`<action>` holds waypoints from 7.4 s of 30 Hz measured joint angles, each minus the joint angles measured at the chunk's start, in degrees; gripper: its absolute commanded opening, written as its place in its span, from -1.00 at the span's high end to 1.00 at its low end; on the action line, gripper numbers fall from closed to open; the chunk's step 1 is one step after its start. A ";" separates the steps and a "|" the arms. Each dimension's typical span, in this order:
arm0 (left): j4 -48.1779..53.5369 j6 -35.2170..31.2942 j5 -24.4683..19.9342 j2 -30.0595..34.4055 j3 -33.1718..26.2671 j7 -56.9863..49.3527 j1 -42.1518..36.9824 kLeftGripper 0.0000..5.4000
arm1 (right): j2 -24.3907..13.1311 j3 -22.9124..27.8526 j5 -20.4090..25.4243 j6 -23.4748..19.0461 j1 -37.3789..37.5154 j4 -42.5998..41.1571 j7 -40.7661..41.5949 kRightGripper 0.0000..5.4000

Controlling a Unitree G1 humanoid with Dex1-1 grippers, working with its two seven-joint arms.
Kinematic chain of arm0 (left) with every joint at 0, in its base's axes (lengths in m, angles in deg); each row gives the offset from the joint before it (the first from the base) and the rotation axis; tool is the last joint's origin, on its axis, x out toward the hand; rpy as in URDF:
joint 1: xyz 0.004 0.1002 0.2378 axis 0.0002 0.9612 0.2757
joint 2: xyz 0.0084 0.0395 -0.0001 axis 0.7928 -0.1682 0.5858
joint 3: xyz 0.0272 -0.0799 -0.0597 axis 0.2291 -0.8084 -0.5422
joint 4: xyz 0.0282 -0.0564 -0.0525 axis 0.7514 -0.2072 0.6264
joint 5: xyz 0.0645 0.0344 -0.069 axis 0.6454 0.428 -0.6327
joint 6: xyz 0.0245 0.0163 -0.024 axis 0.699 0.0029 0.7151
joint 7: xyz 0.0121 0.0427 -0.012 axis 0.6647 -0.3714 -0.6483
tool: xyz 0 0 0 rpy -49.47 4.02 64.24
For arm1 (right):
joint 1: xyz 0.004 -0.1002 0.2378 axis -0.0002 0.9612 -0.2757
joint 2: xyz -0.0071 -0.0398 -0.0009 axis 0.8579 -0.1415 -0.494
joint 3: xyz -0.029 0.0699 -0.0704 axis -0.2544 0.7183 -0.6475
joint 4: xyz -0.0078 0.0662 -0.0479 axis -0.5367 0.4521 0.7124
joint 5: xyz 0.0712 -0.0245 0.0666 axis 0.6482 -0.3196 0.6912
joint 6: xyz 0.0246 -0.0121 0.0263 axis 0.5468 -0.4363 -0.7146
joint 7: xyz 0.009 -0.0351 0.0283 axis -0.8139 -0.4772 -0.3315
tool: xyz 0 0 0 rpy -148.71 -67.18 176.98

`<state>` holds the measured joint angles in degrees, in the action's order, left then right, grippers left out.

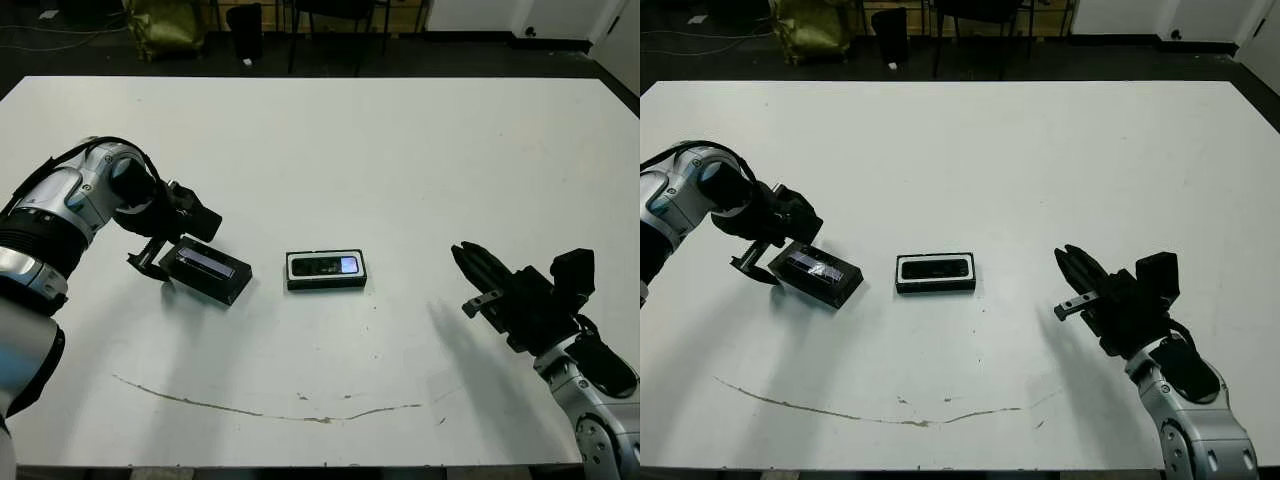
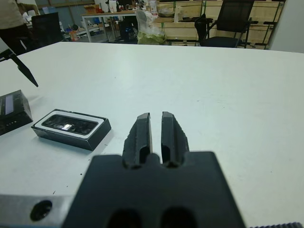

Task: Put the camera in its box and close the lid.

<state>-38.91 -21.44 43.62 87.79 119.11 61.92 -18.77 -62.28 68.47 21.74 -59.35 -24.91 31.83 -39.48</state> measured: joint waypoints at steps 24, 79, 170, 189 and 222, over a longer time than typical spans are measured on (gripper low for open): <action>2.83 -7.83 -2.16 -0.52 -2.32 -4.10 4.64 0.99 | 0.41 -0.60 0.43 -1.83 0.44 -0.82 -1.22 1.00; 55.12 -41.76 -29.27 18.19 -4.17 15.60 17.32 0.99 | 1.27 -1.71 0.95 -1.52 -0.26 1.74 -0.01 1.00; 10.31 -5.96 1.09 -6.36 6.99 8.25 -2.03 -0.99 | 2.73 -2.50 1.50 3.04 2.68 5.69 2.00 1.00; 10.59 -5.52 -1.14 -5.00 3.63 7.15 1.27 -0.85 | 2.70 -2.61 1.37 1.56 3.55 4.15 0.91 1.00; 14.61 -11.96 -2.22 -2.84 3.12 11.38 2.27 0.24 | 2.93 -3.56 1.65 0.85 3.60 4.91 0.60 1.00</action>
<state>-24.29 -33.40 41.40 84.95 122.24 73.31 -16.50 -59.35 64.92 23.39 -58.50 -21.31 36.73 -38.88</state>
